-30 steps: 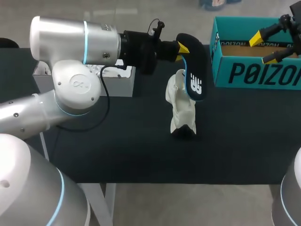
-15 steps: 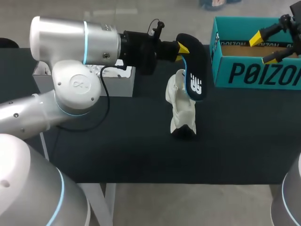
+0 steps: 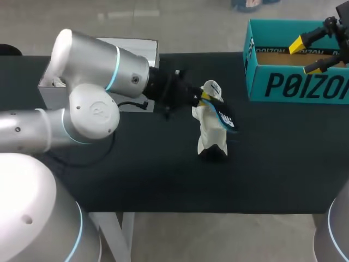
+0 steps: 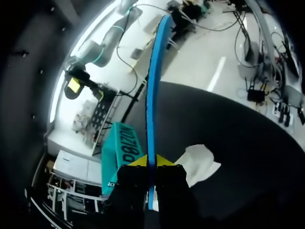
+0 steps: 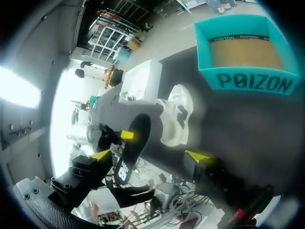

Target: Take the shoe out of the shoebox, open the shoe tongue, remove and reinsert the insole, then place the shoe into the shoebox

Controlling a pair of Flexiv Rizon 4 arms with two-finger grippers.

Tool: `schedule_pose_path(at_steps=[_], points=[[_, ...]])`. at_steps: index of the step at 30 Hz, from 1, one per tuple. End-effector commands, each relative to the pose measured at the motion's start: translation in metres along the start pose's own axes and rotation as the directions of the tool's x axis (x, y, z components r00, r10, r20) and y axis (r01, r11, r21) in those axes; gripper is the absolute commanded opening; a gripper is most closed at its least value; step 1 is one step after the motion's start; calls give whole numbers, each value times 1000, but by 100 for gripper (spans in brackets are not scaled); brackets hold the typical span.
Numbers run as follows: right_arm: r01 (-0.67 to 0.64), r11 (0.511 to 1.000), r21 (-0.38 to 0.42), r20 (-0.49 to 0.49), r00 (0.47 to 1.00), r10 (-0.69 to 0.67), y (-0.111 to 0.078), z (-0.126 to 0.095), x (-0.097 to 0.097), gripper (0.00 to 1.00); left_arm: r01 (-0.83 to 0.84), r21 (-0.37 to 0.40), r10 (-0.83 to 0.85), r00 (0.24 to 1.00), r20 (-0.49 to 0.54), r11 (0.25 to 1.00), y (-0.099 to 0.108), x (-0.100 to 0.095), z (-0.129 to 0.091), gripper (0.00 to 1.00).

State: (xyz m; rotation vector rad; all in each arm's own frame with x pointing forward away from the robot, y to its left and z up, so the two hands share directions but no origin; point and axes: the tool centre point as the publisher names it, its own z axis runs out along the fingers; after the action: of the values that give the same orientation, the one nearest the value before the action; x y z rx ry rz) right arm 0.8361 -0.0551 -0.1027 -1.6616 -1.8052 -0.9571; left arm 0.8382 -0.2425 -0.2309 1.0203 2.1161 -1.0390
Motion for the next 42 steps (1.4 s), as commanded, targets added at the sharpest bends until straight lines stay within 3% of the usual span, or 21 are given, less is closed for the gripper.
schedule_pose_path(at_steps=[1,4,8,32,37,42], points=[[-1,1000,3,2,1000,1,1,0,0,100,73,-22,-76,980,-184,997,2,28,21,0],[-1,1000,3,2,1000,1,1,0,0,100,-52,-83,30,967,-253,995,-6,46,34,0],[-1,1000,3,2,1000,1,1,0,0,100,-244,-180,183,936,-299,953,-11,52,38,0],[-1,1000,3,2,1000,1,1,0,0,100,-244,-180,183,936,-299,953,-11,52,38,0],[-1,1000,3,2,1000,1,1,0,0,100,-204,-73,181,954,-238,976,-18,40,25,0],[-1,1000,3,2,1000,1,1,0,0,100,-191,-62,172,959,-225,980,-24,34,11,0]])
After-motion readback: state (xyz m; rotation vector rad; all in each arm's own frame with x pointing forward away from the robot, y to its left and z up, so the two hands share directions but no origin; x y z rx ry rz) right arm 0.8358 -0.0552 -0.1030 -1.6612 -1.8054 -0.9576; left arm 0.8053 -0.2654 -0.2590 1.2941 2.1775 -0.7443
